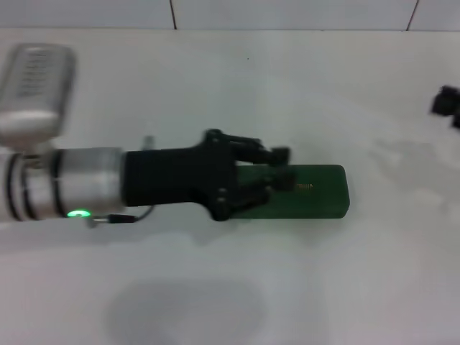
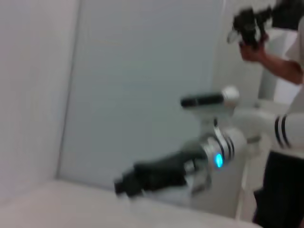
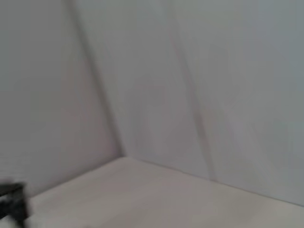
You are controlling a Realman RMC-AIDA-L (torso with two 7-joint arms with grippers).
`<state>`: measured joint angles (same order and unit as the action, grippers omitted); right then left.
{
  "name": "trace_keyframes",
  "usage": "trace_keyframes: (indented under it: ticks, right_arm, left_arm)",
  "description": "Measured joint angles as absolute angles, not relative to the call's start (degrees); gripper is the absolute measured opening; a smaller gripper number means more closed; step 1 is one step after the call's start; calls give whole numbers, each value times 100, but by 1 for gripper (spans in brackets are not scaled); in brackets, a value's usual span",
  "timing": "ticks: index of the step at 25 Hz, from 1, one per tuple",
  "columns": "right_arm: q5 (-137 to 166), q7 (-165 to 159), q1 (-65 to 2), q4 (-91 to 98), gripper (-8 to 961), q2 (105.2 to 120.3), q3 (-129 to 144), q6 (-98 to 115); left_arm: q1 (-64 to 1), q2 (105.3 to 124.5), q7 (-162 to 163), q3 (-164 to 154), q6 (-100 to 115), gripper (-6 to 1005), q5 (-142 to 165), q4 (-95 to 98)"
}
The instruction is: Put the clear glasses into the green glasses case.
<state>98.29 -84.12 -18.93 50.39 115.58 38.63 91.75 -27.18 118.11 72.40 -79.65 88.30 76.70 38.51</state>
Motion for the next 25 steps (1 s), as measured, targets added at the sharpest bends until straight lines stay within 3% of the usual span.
trace_keyframes:
  ticks: [6,9,15,17,22,25]
  right_arm:
    - [9433,-7916,-2095,4466,296,11579,4903,9436]
    - [9092,-7798,-2159,4425,299,11596,5757,9522]
    - [8635,-7776,-2293,4446,592,11596,6467,9631]
    - [8604,-7792,-2313,4460,729,11597,6561,9742]
    - [8584,-7804,-2365,4494,868,11597,6677,10070]
    - [8564,-7804,-2357,4507,868,11585,6680,10265]
  left_arm:
    - [-2333,11708,6979,-7171,9709,254,7709,3814]
    - [-2308,11576,7295,-7128,9901,490,7762,3823]
    - [-2260,11373,7463,-7060,10121,649,7874,3800]
    - [-2257,11344,7473,-7058,10139,649,7906,3789]
    - [-2252,11174,7493,-7054,10225,649,8104,3759]
    - [-2245,11110,7501,-7010,10280,649,8113,3754]
